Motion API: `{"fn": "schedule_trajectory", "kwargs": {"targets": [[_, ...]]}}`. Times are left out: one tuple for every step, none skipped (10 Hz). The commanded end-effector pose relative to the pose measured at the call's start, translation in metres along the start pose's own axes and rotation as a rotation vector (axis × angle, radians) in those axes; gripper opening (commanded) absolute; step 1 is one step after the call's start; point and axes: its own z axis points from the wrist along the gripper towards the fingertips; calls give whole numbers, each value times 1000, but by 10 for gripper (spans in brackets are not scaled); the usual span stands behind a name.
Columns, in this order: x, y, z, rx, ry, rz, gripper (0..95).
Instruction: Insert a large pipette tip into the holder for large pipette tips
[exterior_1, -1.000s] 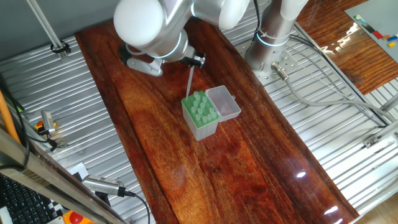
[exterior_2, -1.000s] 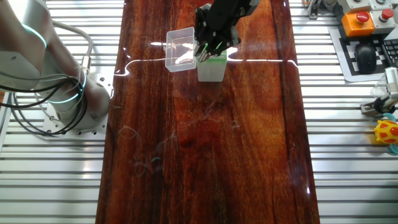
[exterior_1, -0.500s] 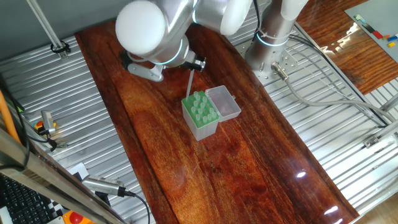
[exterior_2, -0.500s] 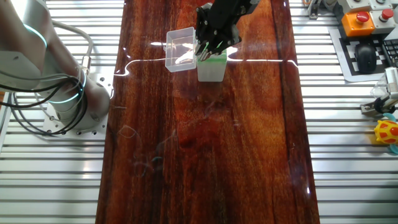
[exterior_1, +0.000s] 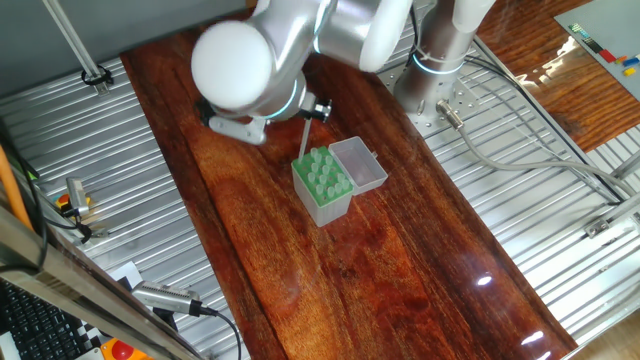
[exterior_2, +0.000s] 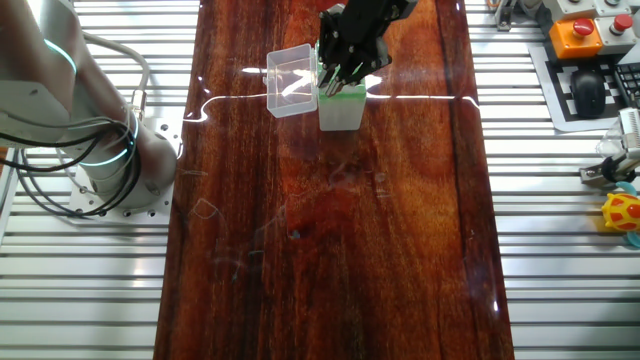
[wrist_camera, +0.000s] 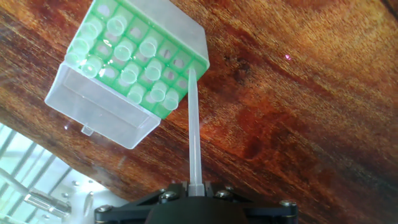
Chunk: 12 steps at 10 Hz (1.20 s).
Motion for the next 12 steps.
{"fn": "schedule_trajectory", "kwargs": {"targets": [[-4, 1, 0, 24, 12, -14, 0], [-4, 1, 0, 28, 7, -20, 0], [-4, 1, 0, 30, -7, -17, 380], [-4, 1, 0, 27, -22, -7, 380], [-4, 1, 0, 16, -38, -5, 570], [-4, 1, 0, 14, -44, -4, 570], [-3, 1, 0, 3, -72, -3, 570], [0, 1, -1, -10, -112, -4, 570], [1, 0, -2, -11, -131, -6, 570], [4, -1, -1, -4, -183, -13, 570], [6, -2, -1, -7, -256, -13, 380], [5, -2, -1, 7, -293, -16, 190]]}}
